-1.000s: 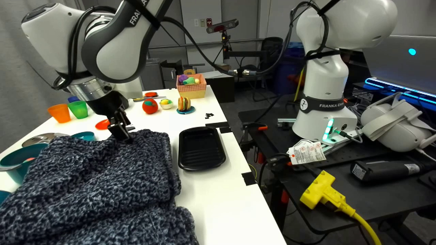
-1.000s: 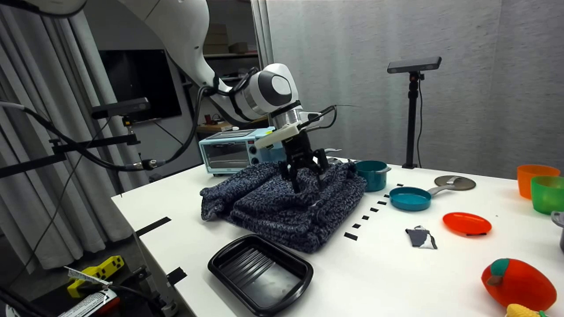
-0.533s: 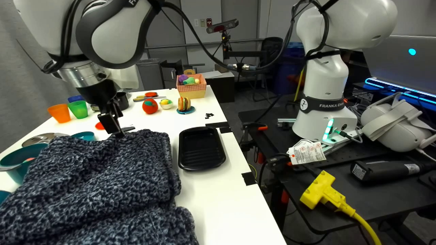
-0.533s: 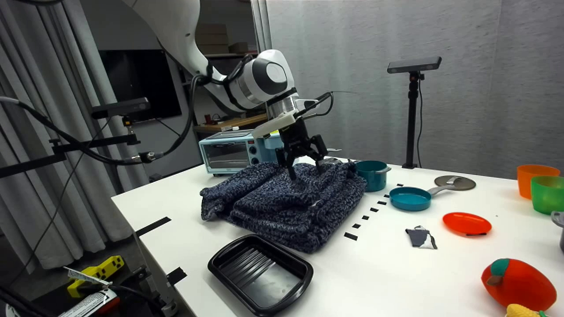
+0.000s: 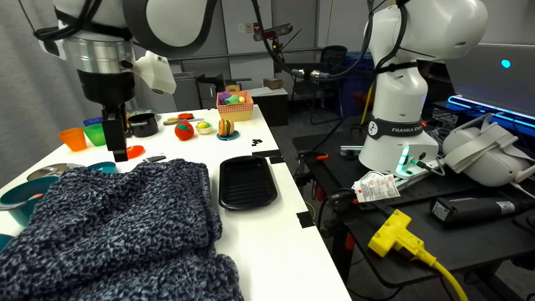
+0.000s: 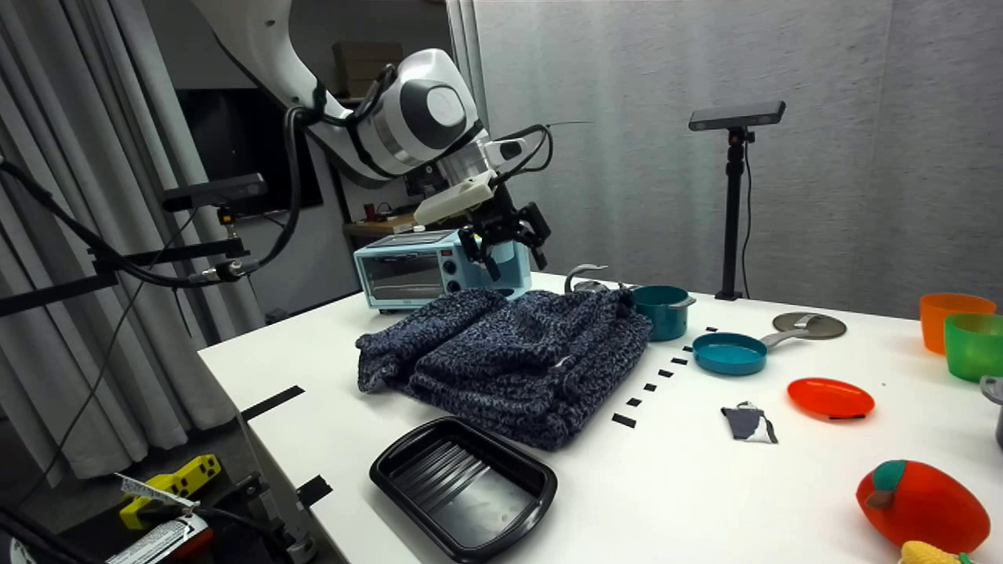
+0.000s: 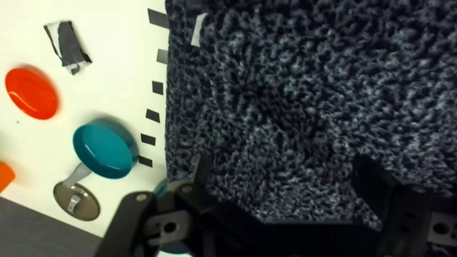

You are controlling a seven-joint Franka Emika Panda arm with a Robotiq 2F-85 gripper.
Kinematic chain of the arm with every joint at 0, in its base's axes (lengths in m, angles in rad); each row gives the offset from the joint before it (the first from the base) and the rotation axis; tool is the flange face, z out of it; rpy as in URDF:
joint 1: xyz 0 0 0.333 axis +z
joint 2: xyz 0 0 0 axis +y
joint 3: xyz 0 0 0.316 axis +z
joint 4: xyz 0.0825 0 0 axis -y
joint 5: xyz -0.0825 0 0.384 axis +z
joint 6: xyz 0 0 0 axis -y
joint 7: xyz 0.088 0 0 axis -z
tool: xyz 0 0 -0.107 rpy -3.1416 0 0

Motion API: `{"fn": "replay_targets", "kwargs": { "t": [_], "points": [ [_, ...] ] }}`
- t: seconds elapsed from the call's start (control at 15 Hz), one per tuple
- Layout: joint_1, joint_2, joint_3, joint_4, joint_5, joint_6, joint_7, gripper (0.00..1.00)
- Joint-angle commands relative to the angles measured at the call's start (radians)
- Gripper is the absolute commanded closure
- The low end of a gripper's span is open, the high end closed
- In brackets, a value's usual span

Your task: Unfold the fleece blanket once from right to left

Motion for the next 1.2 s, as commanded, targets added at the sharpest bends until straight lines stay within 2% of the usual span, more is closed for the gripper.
{"fn": "replay_targets", "kwargs": {
  "t": [0.0, 0.4, 0.67, 0.73, 1.13],
  "points": [
    [-0.018, -0.118, 0.031, -0.159, 0.025, 0.146, -0.027, 0.0],
    [-0.023, -0.205, 0.064, -0.334, 0.096, 0.333, -0.056, 0.0],
    [-0.012, -0.244, 0.064, -0.425, 0.077, 0.411, -0.049, 0.0],
    [0.0, -0.19, 0.054, -0.354, 0.066, 0.366, -0.02, 0.0],
    [0.0, -0.214, 0.055, -0.397, 0.066, 0.39, -0.021, 0.0]
  ]
}}
